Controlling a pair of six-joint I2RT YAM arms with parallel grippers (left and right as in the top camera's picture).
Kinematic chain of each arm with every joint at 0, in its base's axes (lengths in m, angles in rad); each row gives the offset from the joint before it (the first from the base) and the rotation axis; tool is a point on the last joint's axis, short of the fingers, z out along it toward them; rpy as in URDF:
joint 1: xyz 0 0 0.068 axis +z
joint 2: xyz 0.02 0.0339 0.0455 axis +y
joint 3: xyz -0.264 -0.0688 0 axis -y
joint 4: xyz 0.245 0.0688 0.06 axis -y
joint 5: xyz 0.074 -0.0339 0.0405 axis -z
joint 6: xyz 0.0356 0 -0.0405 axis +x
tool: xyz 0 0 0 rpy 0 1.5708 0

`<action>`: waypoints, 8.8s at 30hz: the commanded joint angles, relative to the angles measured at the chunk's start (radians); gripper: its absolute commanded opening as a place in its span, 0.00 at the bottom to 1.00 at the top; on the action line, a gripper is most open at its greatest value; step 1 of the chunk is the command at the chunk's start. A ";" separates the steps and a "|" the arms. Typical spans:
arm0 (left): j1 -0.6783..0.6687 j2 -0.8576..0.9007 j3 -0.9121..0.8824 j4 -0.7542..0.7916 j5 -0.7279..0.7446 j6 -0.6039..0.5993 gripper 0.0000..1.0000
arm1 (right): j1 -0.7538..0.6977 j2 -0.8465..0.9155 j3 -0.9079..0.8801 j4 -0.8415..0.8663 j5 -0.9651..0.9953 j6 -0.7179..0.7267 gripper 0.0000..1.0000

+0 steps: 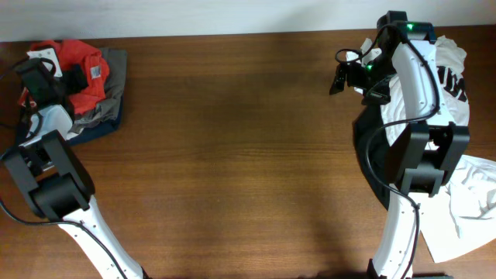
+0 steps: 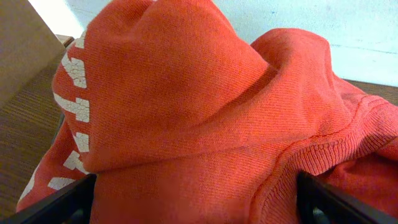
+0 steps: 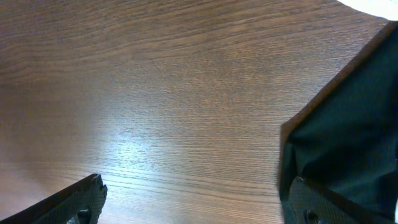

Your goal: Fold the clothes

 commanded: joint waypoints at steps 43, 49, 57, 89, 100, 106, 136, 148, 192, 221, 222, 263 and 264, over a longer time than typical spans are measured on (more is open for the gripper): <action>-0.286 -0.710 0.092 -0.975 0.566 0.025 0.99 | -0.002 -0.450 0.871 -0.270 0.122 0.008 0.99; -0.305 -0.710 0.092 -0.984 0.557 0.025 0.99 | -0.002 -0.620 0.871 -0.269 0.087 0.008 0.99; -0.304 -0.710 0.092 -0.984 0.557 0.025 0.99 | -0.002 -0.763 0.871 -0.269 0.072 0.008 0.99; -0.304 -0.710 0.092 -0.984 0.557 0.025 0.99 | -0.002 -1.641 -0.969 0.826 0.269 -0.045 0.99; -0.304 -0.710 0.092 -0.984 0.557 0.025 0.99 | -0.002 -1.980 -1.799 1.382 0.269 -0.045 0.99; -0.304 -0.710 0.092 -0.984 0.557 0.025 0.99 | -0.001 -2.182 -2.072 1.437 0.269 -0.045 0.99; -0.304 -0.710 0.092 -0.984 0.557 0.025 0.99 | -0.003 -2.344 -2.256 1.354 0.279 -0.045 0.99; -0.298 -0.710 0.092 -0.984 0.557 0.025 0.99 | -0.003 -2.344 -2.256 1.354 0.279 -0.045 0.99; -0.490 -0.980 -0.074 -0.578 0.058 -0.204 0.99 | -0.003 -2.345 -2.256 1.354 0.279 -0.045 0.99; -0.586 -2.174 -1.581 0.064 -0.174 -0.317 0.99 | -0.003 -2.345 -2.256 1.354 0.279 -0.045 0.99; -0.586 -2.199 -1.594 0.048 -0.177 -0.317 0.99 | -0.003 -2.344 -2.256 1.354 0.279 -0.045 0.99; -0.619 -2.393 -1.727 -0.235 0.016 -0.110 0.99 | -0.003 -2.344 -2.256 1.354 0.279 -0.045 0.99; -0.619 -2.393 -1.727 -0.235 0.016 -0.110 0.99 | -0.003 -2.345 -2.256 1.354 0.279 -0.045 0.99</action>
